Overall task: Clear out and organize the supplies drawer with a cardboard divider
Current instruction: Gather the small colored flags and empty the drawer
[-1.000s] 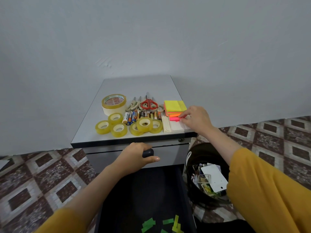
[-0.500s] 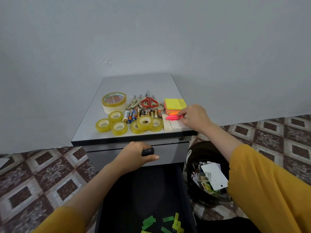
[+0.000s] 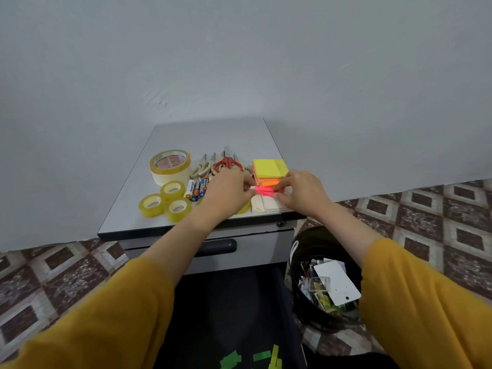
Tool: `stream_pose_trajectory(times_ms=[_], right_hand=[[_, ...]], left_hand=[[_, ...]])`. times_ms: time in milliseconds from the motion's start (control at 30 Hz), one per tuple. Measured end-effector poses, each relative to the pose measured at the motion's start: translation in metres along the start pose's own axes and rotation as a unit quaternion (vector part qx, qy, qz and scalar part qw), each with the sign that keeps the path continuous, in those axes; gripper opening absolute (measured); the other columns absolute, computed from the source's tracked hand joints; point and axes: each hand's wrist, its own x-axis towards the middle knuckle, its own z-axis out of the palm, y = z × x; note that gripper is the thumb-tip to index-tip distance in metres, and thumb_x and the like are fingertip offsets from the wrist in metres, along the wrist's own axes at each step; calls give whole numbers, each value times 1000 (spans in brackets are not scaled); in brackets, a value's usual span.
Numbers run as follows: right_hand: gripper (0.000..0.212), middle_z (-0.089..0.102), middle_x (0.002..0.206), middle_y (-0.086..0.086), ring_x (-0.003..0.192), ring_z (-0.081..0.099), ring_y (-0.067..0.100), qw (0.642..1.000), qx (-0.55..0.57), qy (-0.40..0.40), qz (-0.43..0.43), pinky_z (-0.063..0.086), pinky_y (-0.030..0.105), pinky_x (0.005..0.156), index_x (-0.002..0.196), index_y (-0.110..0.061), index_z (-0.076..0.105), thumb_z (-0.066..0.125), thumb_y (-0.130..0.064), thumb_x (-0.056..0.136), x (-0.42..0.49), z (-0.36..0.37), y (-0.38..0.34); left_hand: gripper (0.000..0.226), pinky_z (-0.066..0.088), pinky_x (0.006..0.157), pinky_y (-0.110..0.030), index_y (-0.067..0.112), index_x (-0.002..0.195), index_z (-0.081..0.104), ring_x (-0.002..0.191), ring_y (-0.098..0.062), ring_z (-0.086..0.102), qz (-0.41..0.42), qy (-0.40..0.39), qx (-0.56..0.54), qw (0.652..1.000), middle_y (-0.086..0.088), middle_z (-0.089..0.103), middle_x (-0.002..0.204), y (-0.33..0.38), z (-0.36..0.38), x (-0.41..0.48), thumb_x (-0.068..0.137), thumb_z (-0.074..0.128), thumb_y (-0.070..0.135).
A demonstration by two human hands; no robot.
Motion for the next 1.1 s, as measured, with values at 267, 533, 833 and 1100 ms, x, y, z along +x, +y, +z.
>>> stream_pose_trajectory(times_ms=[267,533,833,1100], right_hand=[[27,62,107,3,102,57,21,1000,7,-7,5,39,27,76,108,-24,71,62,-37,87,0,2,6],[31,63,106,4,100,57,22,1000,22,3,5,39,26,75,106,-23,72,63,-43,85,-2,4,5],[22,64,106,4,102,56,23,1000,14,9,5,37,26,73,107,-25,72,57,-30,91,-2,5,6],[22,65,109,3,104,57,23,1000,18,0,7,41,30,79,107,-26,72,57,-25,91,2,4,7]], left_hand=[[43,50,90,-39,14,120,62,104,-22,58,-18,-109,106,988,-5,64,113,-2,25,42,81,71,30],[30,51,81,-33,16,106,70,95,-19,61,-30,-73,80,994,-3,69,101,-2,26,44,79,73,28],[22,47,72,-28,14,89,73,81,-14,59,-38,-79,20,996,2,64,83,-7,26,39,72,79,27],[26,44,76,-24,13,102,73,78,-8,51,-20,-88,17,996,2,65,88,-6,21,38,76,75,14]])
